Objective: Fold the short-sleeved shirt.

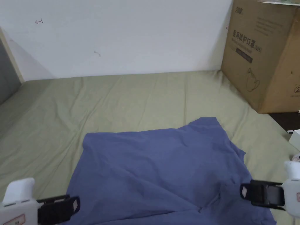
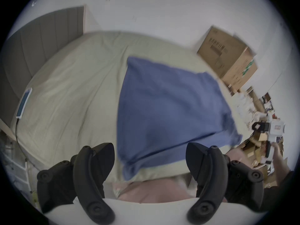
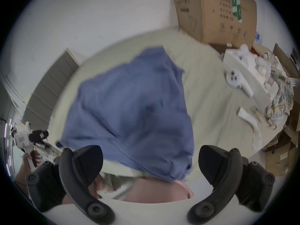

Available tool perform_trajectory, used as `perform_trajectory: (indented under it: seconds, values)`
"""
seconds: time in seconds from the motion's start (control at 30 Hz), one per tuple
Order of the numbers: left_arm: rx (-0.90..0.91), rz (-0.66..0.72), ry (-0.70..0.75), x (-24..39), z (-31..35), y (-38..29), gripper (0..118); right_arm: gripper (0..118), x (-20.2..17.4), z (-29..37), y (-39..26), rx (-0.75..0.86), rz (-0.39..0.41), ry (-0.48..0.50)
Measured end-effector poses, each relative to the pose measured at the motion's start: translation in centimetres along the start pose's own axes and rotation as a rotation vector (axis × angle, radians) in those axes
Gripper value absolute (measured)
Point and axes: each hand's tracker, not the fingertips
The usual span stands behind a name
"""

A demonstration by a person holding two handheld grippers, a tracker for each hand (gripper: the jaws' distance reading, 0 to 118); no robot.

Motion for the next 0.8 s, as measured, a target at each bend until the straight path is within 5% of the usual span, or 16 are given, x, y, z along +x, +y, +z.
perform_trajectory:
  seconds: [0.1, 0.17, 0.23, 0.27, 0.37, 0.43, 0.6, 0.73, 0.77, 0.8]
  values:
    - [0.349, -0.091, 0.059, 4.5, 3.6, 0.5, 98, 115, -3.7, 3.6, 0.0, 0.260, 0.015, 0.082]
    - [0.579, -0.145, 0.116, 7.6, 5.9, -0.8, 87, 104, -6.0, 5.5, -0.8, 0.462, 0.077, 0.111]
    - [0.720, -0.188, 0.141, 9.8, 6.8, -1.5, 32, 29, -8.3, 6.6, -1.2, 0.576, 0.155, 0.062]
    - [0.739, -0.197, 0.183, 10.8, 7.0, -1.5, 2, 5, -9.5, 6.8, -1.2, 0.600, 0.200, -0.008]
    - [0.659, -0.184, 0.075, 10.3, 7.5, -0.1, 0, 5, -9.9, 6.9, -0.3, 0.572, 0.271, 0.109]
    - [0.518, -0.125, 0.115, 9.1, 7.1, 1.3, 0, 5, -10.7, 7.2, -0.2, 0.561, 0.290, 0.057]
    - [-0.316, 0.147, 0.187, 1.7, 0.1, 2.7, 0, 5, -9.4, 6.4, -0.2, 0.480, 0.275, 0.058]
    - [-0.413, 0.237, 0.185, -3.6, -4.6, -1.5, 0, 5, -8.6, 4.9, -0.9, 0.370, 0.260, 0.068]
    - [-0.432, 0.265, 0.211, -4.6, -5.5, -2.1, 4, 5, -8.5, 4.6, -1.1, 0.350, 0.255, 0.062]
    - [-0.435, 0.292, 0.232, -5.6, -6.4, -2.5, 43, 5, -8.5, 4.4, -1.2, 0.330, 0.250, 0.061]
